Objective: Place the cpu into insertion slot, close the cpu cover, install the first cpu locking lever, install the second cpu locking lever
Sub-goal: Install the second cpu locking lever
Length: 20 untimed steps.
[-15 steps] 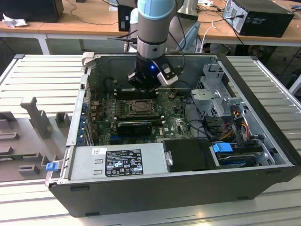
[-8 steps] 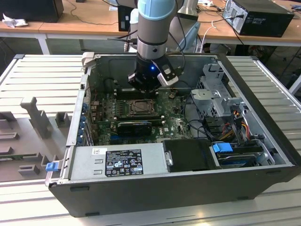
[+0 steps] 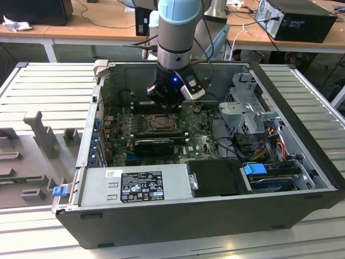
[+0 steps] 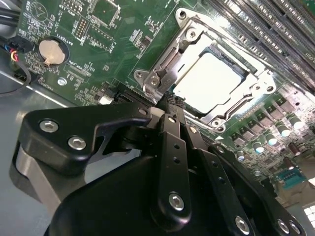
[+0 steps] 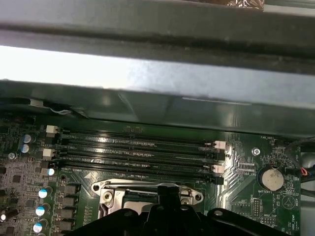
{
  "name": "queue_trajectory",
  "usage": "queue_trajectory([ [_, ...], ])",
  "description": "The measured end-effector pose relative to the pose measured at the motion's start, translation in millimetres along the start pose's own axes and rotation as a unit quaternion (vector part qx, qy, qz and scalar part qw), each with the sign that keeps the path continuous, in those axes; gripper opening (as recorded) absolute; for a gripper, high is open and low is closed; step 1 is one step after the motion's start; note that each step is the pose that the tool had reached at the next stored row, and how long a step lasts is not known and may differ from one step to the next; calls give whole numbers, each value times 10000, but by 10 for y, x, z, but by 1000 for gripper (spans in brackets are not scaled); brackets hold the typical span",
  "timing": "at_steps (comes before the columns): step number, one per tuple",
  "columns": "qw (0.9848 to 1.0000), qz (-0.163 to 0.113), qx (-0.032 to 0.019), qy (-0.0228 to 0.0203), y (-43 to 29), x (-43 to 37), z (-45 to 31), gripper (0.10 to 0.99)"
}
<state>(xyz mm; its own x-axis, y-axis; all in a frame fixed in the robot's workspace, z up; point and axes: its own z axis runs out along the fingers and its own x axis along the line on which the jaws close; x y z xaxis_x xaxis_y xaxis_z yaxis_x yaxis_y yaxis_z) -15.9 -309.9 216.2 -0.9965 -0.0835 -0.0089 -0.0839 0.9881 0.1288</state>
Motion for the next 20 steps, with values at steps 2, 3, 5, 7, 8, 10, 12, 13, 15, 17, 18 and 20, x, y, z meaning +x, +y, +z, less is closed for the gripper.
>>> queue_trajectory([
  [2,10000,0,-1,0,-24,2,-2,106],
  [3,10000,0,-1,0,-30,3,-3,106],
  [5,10000,0,-1,0,-55,5,-6,106],
  [7,10000,0,-1,-1,-68,6,-8,106],
  [8,10000,0,-1,0,-73,6,-10,106],
  [10,10000,1,0,0,-74,7,-24,106],
  [12,10000,0,-1,0,-69,6,-104,106],
  [13,10000,0,-1,0,-65,6,-143,106],
  [15,10000,0,-1,-1,-60,5,-197,106],
  [17,10000,0,-1,-1,-53,5,-264,106],
  [18,10000,0,-1,-1,-48,5,-302,106],
  [20,10000,-1,-1,0,-42,4,-359,106],
])
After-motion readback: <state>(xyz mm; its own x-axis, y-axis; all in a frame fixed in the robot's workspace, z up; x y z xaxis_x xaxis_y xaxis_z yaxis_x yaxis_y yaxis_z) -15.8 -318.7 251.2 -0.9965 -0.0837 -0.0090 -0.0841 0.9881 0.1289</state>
